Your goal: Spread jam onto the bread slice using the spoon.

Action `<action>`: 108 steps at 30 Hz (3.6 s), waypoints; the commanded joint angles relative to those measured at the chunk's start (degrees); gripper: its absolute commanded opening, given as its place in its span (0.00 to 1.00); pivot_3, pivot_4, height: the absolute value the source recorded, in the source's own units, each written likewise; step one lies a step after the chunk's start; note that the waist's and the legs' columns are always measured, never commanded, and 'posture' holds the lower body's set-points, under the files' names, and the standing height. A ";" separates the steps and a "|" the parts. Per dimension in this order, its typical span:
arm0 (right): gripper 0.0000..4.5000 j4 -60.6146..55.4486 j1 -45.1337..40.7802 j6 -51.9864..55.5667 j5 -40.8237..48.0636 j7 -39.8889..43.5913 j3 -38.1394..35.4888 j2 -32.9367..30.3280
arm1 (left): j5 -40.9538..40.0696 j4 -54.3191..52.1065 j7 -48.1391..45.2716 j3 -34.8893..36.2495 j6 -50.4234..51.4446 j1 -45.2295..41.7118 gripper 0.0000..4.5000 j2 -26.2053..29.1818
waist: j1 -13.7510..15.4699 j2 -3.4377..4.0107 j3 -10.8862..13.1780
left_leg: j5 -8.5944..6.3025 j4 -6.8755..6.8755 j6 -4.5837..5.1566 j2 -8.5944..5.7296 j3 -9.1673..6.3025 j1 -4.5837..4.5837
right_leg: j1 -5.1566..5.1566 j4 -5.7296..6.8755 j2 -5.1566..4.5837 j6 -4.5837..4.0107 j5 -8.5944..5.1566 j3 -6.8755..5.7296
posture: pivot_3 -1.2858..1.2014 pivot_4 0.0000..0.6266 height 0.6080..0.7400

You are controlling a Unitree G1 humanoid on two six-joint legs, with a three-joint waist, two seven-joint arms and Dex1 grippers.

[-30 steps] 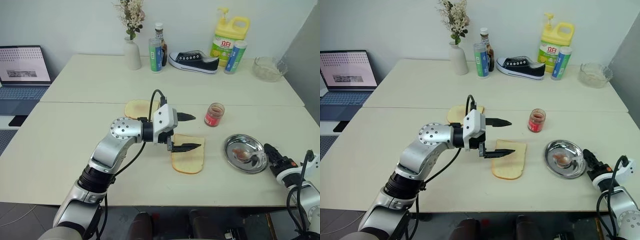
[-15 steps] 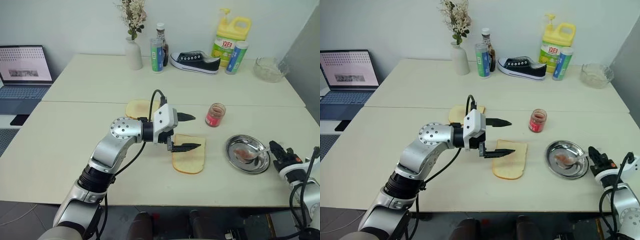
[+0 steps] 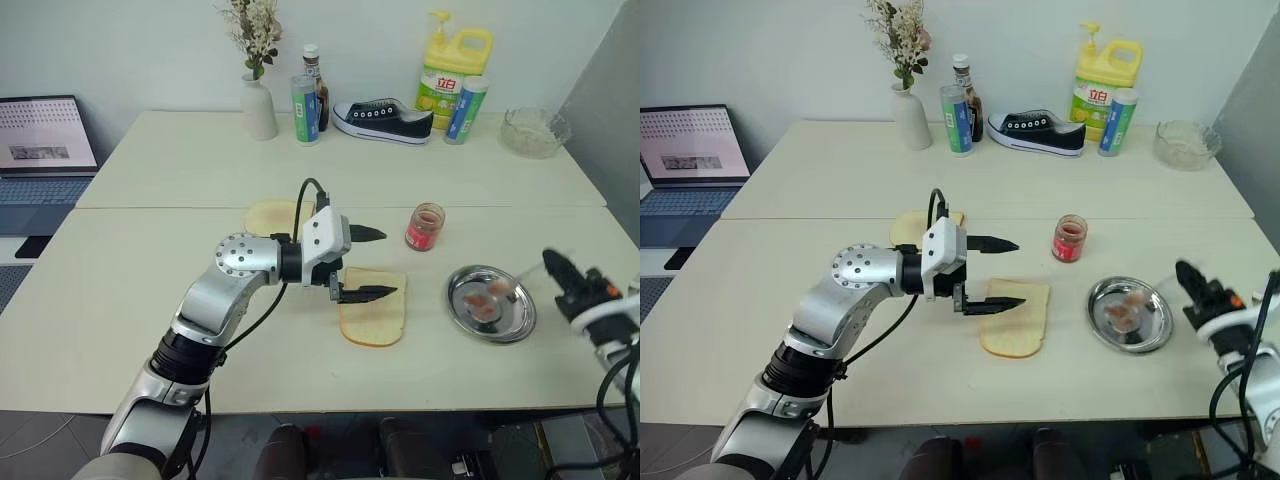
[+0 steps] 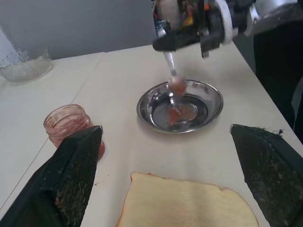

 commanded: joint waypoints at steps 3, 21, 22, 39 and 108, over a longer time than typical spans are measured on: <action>0.01 -6.32 -16.36 -1.31 7.88 -8.30 6.20 -7.98 | -0.75 3.98 0.15 4.52 -1.70 -4.06 1.00 1.16 | -0.17 0.29 0.32 | 0.01 0.07 0.00 0.01 0.07 -0.01 | -0.03 0.05 0.02 0.00 0.01 0.09 | 0.52 0.24 1.00; 0.01 15.21 -36.94 -17.74 -44.00 11.07 33.64 -5.02 | 0.55 3.98 12.99 3.97 2.02 -1.44 1.00 -7.53 | 0.56 0.23 0.36 | 0.04 0.00 0.05 -0.14 0.03 -0.24 | -0.22 0.02 -0.21 -0.12 0.12 -0.08 | 0.52 0.24 1.00; 0.01 16.52 -36.98 -18.75 -45.50 12.18 33.47 -4.83 | 0.69 3.61 13.16 3.79 2.12 -1.24 1.00 -7.46 | 0.55 0.23 0.36 | 0.04 0.00 0.05 -0.14 0.03 -0.23 | -0.22 0.02 -0.21 -0.12 0.12 -0.08 | 0.52 0.24 1.00; 0.01 20.06 -31.88 -23.15 -60.18 18.54 33.65 0.45 | 0.52 -0.09 14.17 4.28 4.95 -1.36 1.00 -6.27 | 0.48 0.23 0.36 | 0.05 0.01 0.04 -0.12 0.03 -0.21 | -0.24 0.13 -0.21 -0.14 0.12 -0.07 | 0.52 0.24 1.00; 0.01 4.27 -38.02 6.73 0.82 -17.80 6.86 17.82 | -2.96 -3.41 -1.41 5.80 3.64 4.09 1.00 7.49 | -0.43 0.31 0.35 | 0.07 -0.01 0.03 -0.01 0.20 -0.28 | -0.88 0.99 -0.05 -0.33 0.01 0.20 | 0.52 0.24 1.00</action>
